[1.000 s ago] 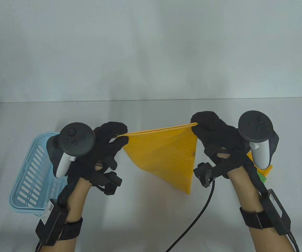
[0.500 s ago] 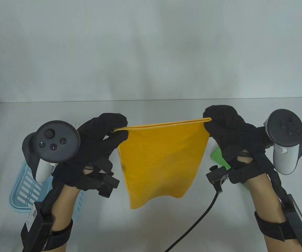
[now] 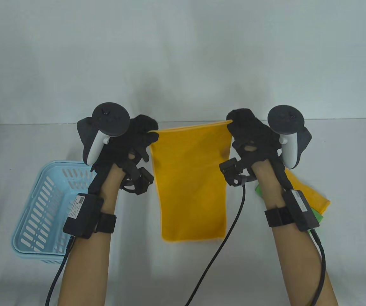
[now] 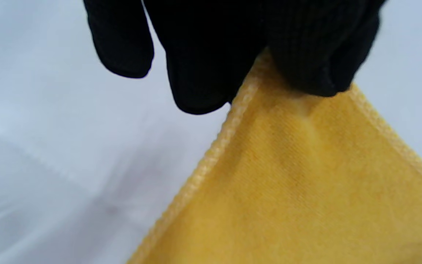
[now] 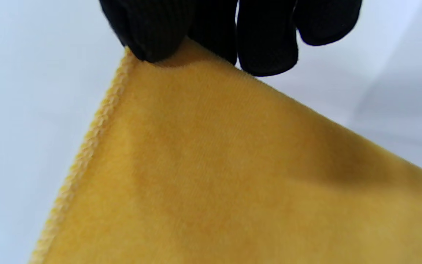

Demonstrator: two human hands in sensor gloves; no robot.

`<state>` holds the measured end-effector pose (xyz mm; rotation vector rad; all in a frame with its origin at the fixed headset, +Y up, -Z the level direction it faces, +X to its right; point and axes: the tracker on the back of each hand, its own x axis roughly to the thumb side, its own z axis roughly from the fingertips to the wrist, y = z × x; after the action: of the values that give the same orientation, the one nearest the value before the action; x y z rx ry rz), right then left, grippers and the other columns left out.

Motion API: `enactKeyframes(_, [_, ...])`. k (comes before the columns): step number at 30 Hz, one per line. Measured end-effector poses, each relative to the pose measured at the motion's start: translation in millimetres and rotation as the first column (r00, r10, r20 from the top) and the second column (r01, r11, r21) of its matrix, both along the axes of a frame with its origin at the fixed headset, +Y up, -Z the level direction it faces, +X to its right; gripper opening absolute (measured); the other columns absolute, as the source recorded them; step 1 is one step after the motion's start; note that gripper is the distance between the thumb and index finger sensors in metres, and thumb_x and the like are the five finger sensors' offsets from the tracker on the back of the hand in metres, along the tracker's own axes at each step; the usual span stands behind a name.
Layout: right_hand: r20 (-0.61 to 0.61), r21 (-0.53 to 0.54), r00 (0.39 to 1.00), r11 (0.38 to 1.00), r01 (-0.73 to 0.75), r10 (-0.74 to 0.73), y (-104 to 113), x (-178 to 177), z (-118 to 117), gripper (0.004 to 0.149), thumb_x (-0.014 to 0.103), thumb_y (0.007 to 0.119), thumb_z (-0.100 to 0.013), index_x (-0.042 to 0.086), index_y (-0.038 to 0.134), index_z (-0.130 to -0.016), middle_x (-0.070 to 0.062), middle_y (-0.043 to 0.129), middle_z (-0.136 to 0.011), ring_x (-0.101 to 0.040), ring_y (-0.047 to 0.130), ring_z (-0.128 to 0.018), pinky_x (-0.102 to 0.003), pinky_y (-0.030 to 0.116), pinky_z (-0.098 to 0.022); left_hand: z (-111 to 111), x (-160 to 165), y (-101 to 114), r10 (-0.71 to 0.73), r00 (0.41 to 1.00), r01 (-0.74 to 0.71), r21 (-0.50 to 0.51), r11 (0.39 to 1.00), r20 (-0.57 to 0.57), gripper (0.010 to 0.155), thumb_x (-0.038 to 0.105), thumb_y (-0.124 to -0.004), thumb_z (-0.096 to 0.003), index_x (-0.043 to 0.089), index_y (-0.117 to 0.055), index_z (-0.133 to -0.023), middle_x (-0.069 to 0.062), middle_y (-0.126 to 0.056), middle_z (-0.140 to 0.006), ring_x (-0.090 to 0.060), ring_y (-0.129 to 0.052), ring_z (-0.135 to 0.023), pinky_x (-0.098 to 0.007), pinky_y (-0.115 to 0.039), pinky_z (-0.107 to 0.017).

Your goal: Roll square towel into towel roll

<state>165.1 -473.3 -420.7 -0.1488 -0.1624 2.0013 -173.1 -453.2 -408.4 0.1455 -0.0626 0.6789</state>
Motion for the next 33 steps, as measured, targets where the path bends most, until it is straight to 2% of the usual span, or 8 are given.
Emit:
enactKeyframes(3, [0.023,0.082,1.000,0.997,-0.015,0.013,27,3,5,0.039,0.033,0.079,-0.038,0.043,0.075,-0.075,0.003,0.080,-0.088,-0.029,0.084,-0.079,-0.054,0.068,-0.062,6,5,24,0.000,1.000,-0.001,0.059,0.998,0.021,0.042,0.039,-0.085,-0.0375,0.044,-0.081,-0.079,0.014,-0.088,-0.087,-0.017,-0.093,-0.082,-0.053,-0.068,-0.072])
enactKeyframes(6, [0.033,0.069,0.997,0.995,-0.069,0.067,21,4,4,0.039,0.033,0.079,-0.037,0.043,0.075,-0.075,0.004,0.080,-0.088,-0.029,0.084,-0.079,-0.054,0.068,-0.062,7,10,16,-0.093,0.996,0.092,0.042,0.995,0.015,0.042,0.039,-0.084,-0.0376,0.043,-0.081,-0.080,0.014,-0.088,-0.087,-0.018,-0.092,-0.083,-0.053,-0.068,-0.072])
enactKeyframes(8, [0.030,0.018,0.994,0.994,-0.103,0.103,1,3,2,0.039,0.033,0.078,-0.038,0.043,0.075,-0.075,0.003,0.080,-0.088,-0.029,0.084,-0.079,-0.054,0.068,-0.062,5,14,-5,-0.139,0.990,0.139,-0.002,0.990,0.006,0.042,0.039,-0.084,-0.0379,0.043,-0.081,-0.080,0.014,-0.088,-0.088,-0.018,-0.092,-0.083,-0.054,-0.068,-0.072])
enactKeyframes(11, [0.011,-0.070,0.993,0.991,-0.117,0.118,-45,1,-1,0.039,0.033,0.078,-0.038,0.043,0.075,-0.075,0.004,0.080,-0.089,-0.030,0.084,-0.079,-0.054,0.067,-0.062,2,17,-47,-0.205,0.979,0.205,-0.070,0.976,0.001,0.043,0.038,-0.084,-0.0378,0.042,-0.080,-0.080,0.013,-0.087,-0.088,-0.018,-0.092,-0.083,-0.053,-0.069,-0.071])
enactKeyframes(14, [-0.019,-0.136,0.995,0.986,-0.101,0.099,-89,1,3,0.039,0.032,0.078,-0.038,0.042,0.075,-0.075,0.003,0.081,-0.088,-0.031,0.084,-0.079,-0.055,0.067,-0.062,5,16,-91,-0.195,0.981,0.195,-0.143,0.970,0.013,0.043,0.038,-0.084,-0.0380,0.041,-0.080,-0.080,0.012,-0.087,-0.088,-0.019,-0.092,-0.083,-0.053,-0.069,-0.071])
enactKeyframes(17, [-0.059,-0.175,0.996,0.981,-0.082,0.073,-118,2,14,0.039,0.032,0.078,-0.038,0.042,0.074,-0.075,0.003,0.081,-0.088,-0.031,0.084,-0.080,-0.055,0.067,-0.062,13,12,-116,-0.177,0.983,0.182,-0.175,0.968,0.042,0.043,0.038,-0.084,-0.0382,0.040,-0.080,-0.081,0.011,-0.087,-0.087,-0.020,-0.093,-0.082,-0.054,-0.070,-0.070])
enactKeyframes(22, [-0.138,-0.219,0.989,0.972,-0.082,0.052,-159,8,43,0.039,0.032,0.078,-0.038,0.040,0.074,-0.076,0.003,0.084,-0.084,-0.031,0.086,-0.077,-0.055,0.068,-0.061,35,12,-151,-0.189,0.974,0.213,-0.214,0.953,0.128,0.043,0.037,-0.084,-0.0384,0.037,-0.080,-0.082,0.009,-0.089,-0.084,-0.021,-0.094,-0.078,-0.053,-0.071,-0.068])
enactKeyframes(33, [-0.313,-0.305,0.944,0.930,-0.204,0.105,-217,22,103,0.039,0.032,0.079,-0.037,0.038,0.075,-0.076,0.003,0.087,-0.082,-0.031,0.088,-0.075,-0.055,0.069,-0.060,95,24,-208,-0.271,0.907,0.362,-0.270,0.892,0.321,0.044,0.038,-0.084,-0.0382,0.035,-0.080,-0.082,0.009,-0.089,-0.083,-0.021,-0.095,-0.077,-0.053,-0.072,-0.067])
